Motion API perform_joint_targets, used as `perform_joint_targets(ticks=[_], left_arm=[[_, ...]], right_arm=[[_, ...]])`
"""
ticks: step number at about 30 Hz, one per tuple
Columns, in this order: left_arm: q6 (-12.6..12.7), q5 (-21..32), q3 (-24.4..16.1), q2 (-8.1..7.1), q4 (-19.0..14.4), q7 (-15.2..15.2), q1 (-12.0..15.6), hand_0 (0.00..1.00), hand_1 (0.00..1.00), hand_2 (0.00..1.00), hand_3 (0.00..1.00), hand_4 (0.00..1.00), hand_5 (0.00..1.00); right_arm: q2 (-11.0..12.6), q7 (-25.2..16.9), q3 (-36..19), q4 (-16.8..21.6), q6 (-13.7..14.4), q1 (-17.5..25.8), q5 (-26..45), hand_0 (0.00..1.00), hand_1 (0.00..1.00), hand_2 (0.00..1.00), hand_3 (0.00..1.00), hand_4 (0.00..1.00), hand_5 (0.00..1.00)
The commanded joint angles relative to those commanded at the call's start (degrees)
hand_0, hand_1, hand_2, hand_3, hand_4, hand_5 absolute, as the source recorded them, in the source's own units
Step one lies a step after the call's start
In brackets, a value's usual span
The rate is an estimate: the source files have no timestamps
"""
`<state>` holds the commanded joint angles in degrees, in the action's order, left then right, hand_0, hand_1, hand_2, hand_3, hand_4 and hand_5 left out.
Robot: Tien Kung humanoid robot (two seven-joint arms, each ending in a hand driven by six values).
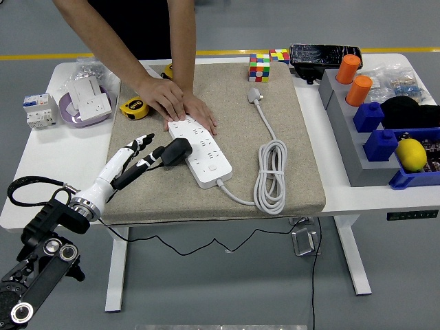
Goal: Pick up the plug,place it near the board,insert it into the board,press the button
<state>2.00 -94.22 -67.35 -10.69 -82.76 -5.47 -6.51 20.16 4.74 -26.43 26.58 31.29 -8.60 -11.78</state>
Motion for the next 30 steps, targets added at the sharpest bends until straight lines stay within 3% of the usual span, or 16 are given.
perform_joint_targets(ticks=[9, 30], left_arm=[[-1.16, -6.97, 2.57, -0.05, 0.93, -0.71, -2.17, 0.998, 0.998, 0.998, 0.998, 0.998, 0.998], [-0.92, -6.86, 7.6, -0.87, 4.49, -0.68, -6.37, 0.998, 0.998, 0.998, 0.998, 0.998, 0.998]], right_arm=[[0.01, 0.01, 0.16, -0.04, -0.02, -0.12, 0.1, 0.962, 0.916, 0.837, 0.836, 0.998, 0.99], [0.01, -0.03, -0.01, -0.05, -0.03, -0.41, -0.05, 0.961, 0.915, 0.837, 0.837, 0.998, 0.99]])
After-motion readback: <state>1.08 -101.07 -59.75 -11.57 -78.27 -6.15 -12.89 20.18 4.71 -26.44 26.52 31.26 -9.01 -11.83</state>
